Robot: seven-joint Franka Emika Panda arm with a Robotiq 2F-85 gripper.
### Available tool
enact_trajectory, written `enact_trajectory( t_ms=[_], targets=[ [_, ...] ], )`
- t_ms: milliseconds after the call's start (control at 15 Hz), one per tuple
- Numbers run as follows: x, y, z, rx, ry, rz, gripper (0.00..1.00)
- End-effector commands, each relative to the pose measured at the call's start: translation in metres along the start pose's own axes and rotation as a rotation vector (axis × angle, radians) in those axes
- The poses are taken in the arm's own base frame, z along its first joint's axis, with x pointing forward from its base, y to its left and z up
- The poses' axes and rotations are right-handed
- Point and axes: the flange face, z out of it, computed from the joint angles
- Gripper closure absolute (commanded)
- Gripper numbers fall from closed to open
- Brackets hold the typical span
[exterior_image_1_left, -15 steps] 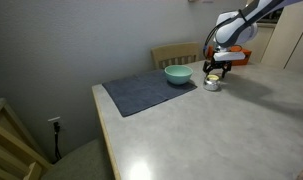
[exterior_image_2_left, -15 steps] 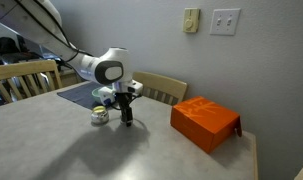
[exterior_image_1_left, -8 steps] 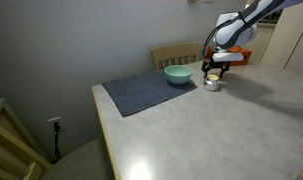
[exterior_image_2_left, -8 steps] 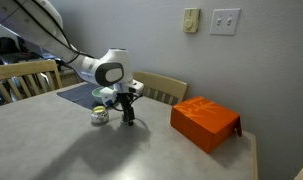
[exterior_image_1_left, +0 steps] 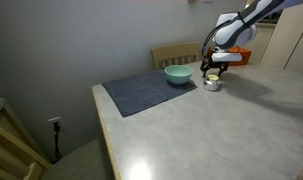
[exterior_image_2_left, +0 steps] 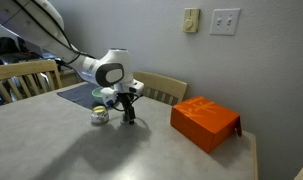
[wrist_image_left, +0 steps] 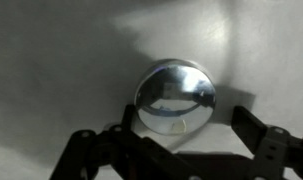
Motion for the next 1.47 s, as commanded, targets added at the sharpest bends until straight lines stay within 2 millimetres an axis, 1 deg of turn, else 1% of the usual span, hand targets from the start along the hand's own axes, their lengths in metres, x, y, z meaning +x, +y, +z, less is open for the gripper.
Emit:
enact_trajectory(
  t_ms=[0, 600, 1200, 1267, 1333, 1400],
  targets=[
    [-0.001, 0.003, 0.012, 0.005, -0.048, 0.030, 0.00],
    [-0.012, 0.009, 0.005, 0.028, -0.094, 0.114, 0.00],
    [-0.020, 0.020, 0.004, 0.011, -0.131, 0.182, 0.00],
    [-0.021, 0.021, 0.004, 0.010, -0.134, 0.187, 0.17],
    [-0.022, 0.022, 0.003, 0.009, -0.133, 0.189, 0.27],
    [-0.022, 0.024, 0.000, 0.008, -0.132, 0.188, 0.33]
  ],
)
